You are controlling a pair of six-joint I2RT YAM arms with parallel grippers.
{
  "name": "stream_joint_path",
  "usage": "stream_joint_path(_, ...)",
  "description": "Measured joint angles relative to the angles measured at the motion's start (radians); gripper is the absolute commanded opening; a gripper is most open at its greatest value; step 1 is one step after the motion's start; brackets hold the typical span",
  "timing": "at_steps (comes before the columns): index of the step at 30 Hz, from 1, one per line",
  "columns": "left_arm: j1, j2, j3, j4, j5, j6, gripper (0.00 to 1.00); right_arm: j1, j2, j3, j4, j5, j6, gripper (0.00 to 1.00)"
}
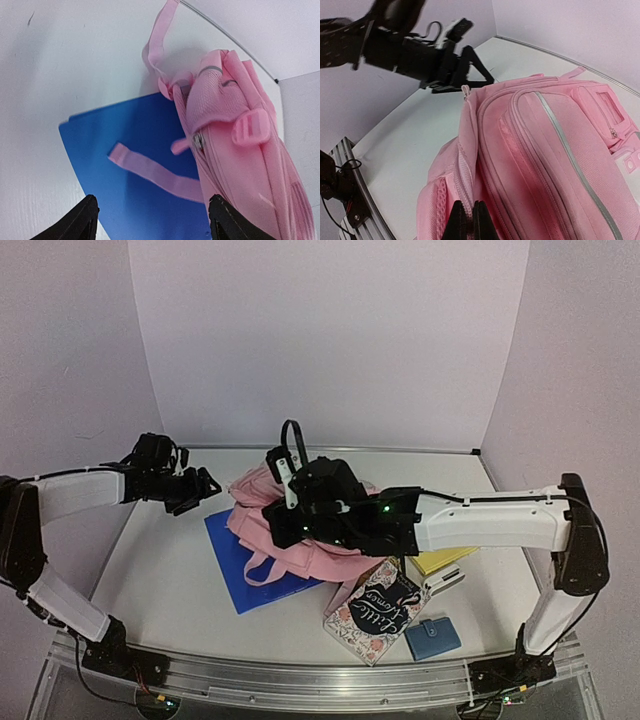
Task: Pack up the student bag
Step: Unzip the student bag at the center of the board.
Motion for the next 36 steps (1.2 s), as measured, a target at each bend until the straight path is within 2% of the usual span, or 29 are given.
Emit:
stream_joint_path(5, -0.028, -0.184, -0.185, 0.038, 0.038, -0.132, 0.84, 0.0, 0.112, 0.079, 0.0, 0.045, 0.047, 0.02)
stream_joint_path(9, -0.047, -0.295, -0.294, 0.043, 0.055, -0.203, 0.88, -0.003, 0.238, 0.164, -0.002, 0.017, 0.072, 0.26)
stream_joint_path(12, -0.046, -0.337, -0.323, 0.043, 0.058, -0.233, 0.89, -0.004, 0.288, 0.191, -0.002, -0.027, 0.075, 0.5)
stream_joint_path(16, -0.046, -0.353, -0.348, 0.05, 0.064, -0.259, 0.9, -0.004, 0.291, 0.193, -0.002, -0.06, 0.064, 0.66)
stream_joint_path(20, -0.046, -0.357, -0.395, 0.061, 0.081, -0.29, 0.87, -0.004, 0.287, 0.19, -0.019, -0.095, 0.022, 0.69)
stream_joint_path(25, -0.046, -0.347, -0.433, 0.092, 0.112, -0.33, 0.74, -0.004, 0.284, 0.181, -0.081, -0.142, -0.024, 0.64)
stream_joint_path(36, -0.046, -0.286, -0.446, 0.189, 0.172, -0.353, 0.62, -0.004, 0.301, 0.17, -0.156, -0.122, -0.054, 0.58)
